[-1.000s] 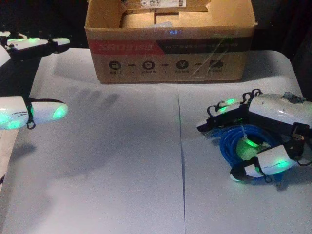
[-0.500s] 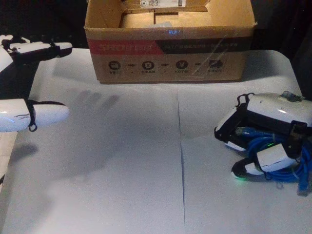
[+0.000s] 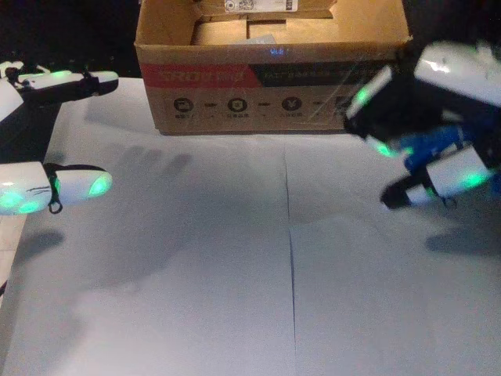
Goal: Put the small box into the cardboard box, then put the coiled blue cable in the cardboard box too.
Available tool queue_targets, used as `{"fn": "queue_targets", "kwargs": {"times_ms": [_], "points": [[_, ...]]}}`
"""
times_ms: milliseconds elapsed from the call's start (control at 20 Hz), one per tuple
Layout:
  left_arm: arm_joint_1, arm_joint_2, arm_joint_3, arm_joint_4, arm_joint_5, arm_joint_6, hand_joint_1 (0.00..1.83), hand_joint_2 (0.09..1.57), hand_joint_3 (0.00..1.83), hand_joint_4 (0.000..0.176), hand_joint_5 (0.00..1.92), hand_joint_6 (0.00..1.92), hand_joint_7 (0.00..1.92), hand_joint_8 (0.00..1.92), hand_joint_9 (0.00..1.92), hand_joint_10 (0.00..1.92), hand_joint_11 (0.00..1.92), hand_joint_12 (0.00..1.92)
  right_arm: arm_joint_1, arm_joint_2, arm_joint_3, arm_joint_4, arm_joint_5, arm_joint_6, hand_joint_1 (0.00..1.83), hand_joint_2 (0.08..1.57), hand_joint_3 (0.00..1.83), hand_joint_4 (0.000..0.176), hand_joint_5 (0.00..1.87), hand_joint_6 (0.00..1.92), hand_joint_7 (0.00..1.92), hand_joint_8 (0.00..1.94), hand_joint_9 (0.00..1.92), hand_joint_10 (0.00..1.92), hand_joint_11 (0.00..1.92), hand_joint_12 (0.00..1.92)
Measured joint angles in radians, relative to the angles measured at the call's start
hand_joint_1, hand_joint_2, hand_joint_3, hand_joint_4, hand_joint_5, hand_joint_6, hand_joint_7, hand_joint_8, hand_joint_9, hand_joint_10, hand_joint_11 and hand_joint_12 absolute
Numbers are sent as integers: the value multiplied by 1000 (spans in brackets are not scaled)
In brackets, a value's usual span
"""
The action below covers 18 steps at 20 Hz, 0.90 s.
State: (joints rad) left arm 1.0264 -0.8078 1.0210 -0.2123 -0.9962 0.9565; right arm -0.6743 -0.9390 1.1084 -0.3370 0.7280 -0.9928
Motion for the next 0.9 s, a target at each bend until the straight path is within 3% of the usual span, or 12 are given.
{"fn": "queue_targets", "kwargs": {"times_ms": [50,100,150,200,250,450,500,600,850,900], "points": [[0,-1,0,0,0,0,567,1065,0,83,361,3,400,5,434,17,146,766,29,3,-3,-13,8,2,1604,855,722,0,1247,1921,1522,1941,1677,1921,1744,1921],[0,-1,0,0,3,0,472,1060,0,68,364,0,397,0,393,1,196,631,56,9,-3,-32,9,2,1555,816,769,0,1198,1921,1500,1941,1676,1921,1729,1921],[0,-6,2,-3,0,0,446,1054,0,68,361,1,386,0,364,0,222,510,94,15,-2,-45,10,2,1540,719,933,0,1189,1921,1517,1941,1688,1921,1724,1921],[0,-9,1,-5,2,-2,435,1045,0,86,355,0,376,0,345,0,220,454,123,17,2,-50,14,2,1566,666,1002,0,1192,1921,1532,1941,1707,1921,1723,1921],[0,-13,1,-1,3,-4,418,1040,0,81,355,1,384,3,355,4,221,447,155,17,8,-49,24,2,1552,694,992,0,1181,1921,1557,1941,1722,1921,1716,1921],[0,-13,5,-3,2,-7,423,1052,3,88,348,0,388,2,361,5,166,440,271,-8,67,-49,29,3,1665,940,393,0,1207,1921,1492,1941,1664,1921,1682,1921],[0,-13,5,-5,3,-7,421,1059,0,86,347,0,391,0,368,0,107,570,304,-26,91,-41,30,2,1677,1026,182,0,1182,1921,1408,1941,1588,1921,1616,1921],[-1,-19,8,2,4,-7,445,1053,0,87,366,6,399,2,376,2,105,592,353,-67,139,-41,34,3,1650,1090,74,0,1188,1921,1357,1941,1504,1921,1557,1921],[-24,-39,30,26,30,-13,457,1065,0,75,363,0,388,0,368,0,88,650,439,-202,314,45,-56,5,1696,1037,61,0,1319,1921,1414,1941,1448,1921,1454,1921],[-27,-39,31,36,34,-18,462,1062,0,74,355,0,371,0,351,0,61,687,439,-248,371,64,-97,3,1697,975,262,0,1313,1921,1440,1941,1501,1921,1494,1921]]}}
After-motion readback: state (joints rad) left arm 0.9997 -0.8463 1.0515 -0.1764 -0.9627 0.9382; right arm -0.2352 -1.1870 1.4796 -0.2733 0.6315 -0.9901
